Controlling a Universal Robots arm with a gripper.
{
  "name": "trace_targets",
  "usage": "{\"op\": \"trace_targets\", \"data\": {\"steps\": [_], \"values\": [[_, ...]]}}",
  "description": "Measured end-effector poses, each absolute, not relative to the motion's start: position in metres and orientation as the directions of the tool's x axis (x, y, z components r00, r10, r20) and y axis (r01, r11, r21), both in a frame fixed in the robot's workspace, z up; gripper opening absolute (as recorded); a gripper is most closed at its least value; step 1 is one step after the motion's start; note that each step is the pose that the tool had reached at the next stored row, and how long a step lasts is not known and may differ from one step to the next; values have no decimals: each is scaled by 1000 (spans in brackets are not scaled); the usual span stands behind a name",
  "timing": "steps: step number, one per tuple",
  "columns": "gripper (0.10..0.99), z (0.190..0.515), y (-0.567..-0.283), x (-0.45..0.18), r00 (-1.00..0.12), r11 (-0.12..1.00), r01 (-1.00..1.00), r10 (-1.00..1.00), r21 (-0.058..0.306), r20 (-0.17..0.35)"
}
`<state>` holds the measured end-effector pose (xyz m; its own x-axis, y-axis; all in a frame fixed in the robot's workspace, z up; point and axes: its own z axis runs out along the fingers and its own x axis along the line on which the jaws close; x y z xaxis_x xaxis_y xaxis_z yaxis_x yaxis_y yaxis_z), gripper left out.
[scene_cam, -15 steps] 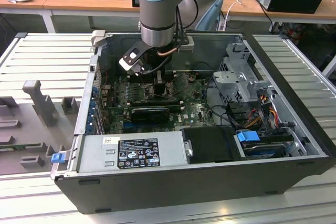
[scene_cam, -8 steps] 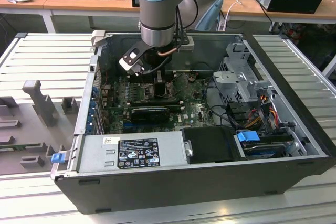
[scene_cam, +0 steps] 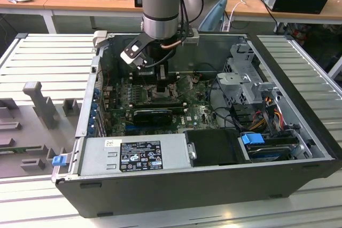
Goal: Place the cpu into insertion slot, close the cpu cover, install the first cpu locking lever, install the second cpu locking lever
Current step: 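Place the cpu into insertion slot, then close the cpu cover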
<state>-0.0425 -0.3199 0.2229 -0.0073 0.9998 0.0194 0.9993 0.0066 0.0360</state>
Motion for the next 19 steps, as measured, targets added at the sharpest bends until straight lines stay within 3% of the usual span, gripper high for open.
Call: {"op": "trace_targets", "data": {"steps": [1,3,4,5,19], "values": [[337,223,-320,-43,-7,6,999,1000,36,19],[216,224,-320,-42,-7,6,999,1000,36,18],[216,224,-320,-42,-7,6,999,1000,36,17],[106,225,-320,-42,-7,7,999,1000,36,14],[106,235,-320,-40,-7,7,999,1000,34,9]]}}
